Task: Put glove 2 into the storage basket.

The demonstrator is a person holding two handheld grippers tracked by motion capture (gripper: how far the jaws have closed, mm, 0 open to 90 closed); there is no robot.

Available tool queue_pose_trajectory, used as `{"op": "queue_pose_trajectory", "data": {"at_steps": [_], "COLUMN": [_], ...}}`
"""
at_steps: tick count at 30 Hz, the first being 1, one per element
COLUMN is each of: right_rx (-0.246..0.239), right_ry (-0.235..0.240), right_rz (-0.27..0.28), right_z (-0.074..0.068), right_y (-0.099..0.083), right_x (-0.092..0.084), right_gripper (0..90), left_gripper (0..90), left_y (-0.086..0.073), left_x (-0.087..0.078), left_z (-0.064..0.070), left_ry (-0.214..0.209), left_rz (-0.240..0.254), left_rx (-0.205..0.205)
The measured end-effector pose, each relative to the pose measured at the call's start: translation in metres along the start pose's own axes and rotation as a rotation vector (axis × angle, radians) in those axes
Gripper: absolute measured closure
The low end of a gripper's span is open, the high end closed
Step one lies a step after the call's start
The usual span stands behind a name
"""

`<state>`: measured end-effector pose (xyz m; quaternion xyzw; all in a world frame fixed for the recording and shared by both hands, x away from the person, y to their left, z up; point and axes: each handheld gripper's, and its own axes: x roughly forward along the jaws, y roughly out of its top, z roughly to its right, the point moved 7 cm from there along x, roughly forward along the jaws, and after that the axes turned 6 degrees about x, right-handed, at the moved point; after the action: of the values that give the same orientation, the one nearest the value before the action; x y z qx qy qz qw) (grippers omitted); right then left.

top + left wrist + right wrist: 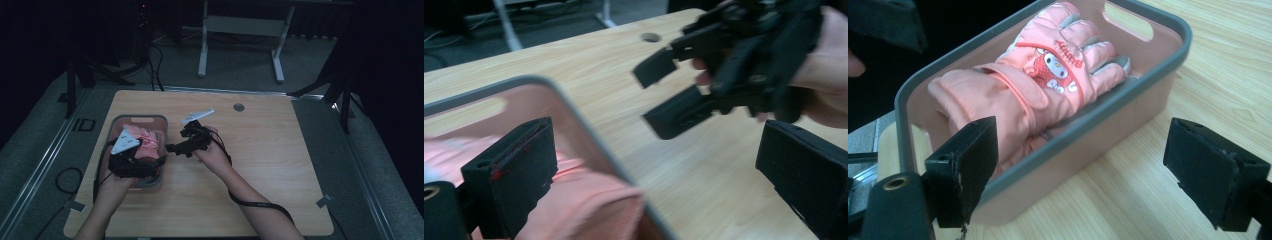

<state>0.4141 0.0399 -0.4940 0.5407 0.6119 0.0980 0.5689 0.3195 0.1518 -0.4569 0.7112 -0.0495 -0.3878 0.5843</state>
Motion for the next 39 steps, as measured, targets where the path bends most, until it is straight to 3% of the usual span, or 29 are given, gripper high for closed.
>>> {"op": "queue_pose_trajectory", "data": {"at_steps": [7, 10, 18, 31, 34, 37, 39], "right_rx": [0.001, 0.01, 0.015, 0.024, 0.025, 0.029, 0.025], "right_ry": [-0.006, -0.001, -0.013, -0.034, -0.048, -0.043, -0.042], "right_rz": [0.006, 0.015, 0.006, -0.014, -0.028, -0.027, -0.027], "right_z": [0.007, 0.011, 0.023, 0.044, 0.049, 0.053, 0.054], "right_y": [-0.016, -0.023, -0.049, -0.091, -0.099, -0.108, -0.112], "right_x": [-0.018, -0.026, -0.042, -0.054, -0.055, -0.057, -0.057], "right_gripper": [14.1, 14.1, 14.1, 14.1, 14.1, 14.1, 14.1], "left_gripper": [3.6, 4.0, 3.9, 3.9, 4.0, 4.0, 3.9], "left_y": [0.008, 0.01, 0.008, -0.013, -0.021, -0.028, -0.03], "left_x": [0.01, 0.015, 0.031, 0.067, 0.075, 0.082, 0.084], "left_z": [0.038, 0.055, 0.09, 0.123, 0.128, 0.134, 0.135], "left_ry": [-0.101, -0.14, -0.231, -0.292, -0.293, -0.331, -0.334], "left_rz": [0.021, 0.026, 0.016, -0.049, -0.074, -0.067, -0.067], "left_rx": [0.025, 0.054, 0.086, 0.131, 0.167, 0.152, 0.157]}}
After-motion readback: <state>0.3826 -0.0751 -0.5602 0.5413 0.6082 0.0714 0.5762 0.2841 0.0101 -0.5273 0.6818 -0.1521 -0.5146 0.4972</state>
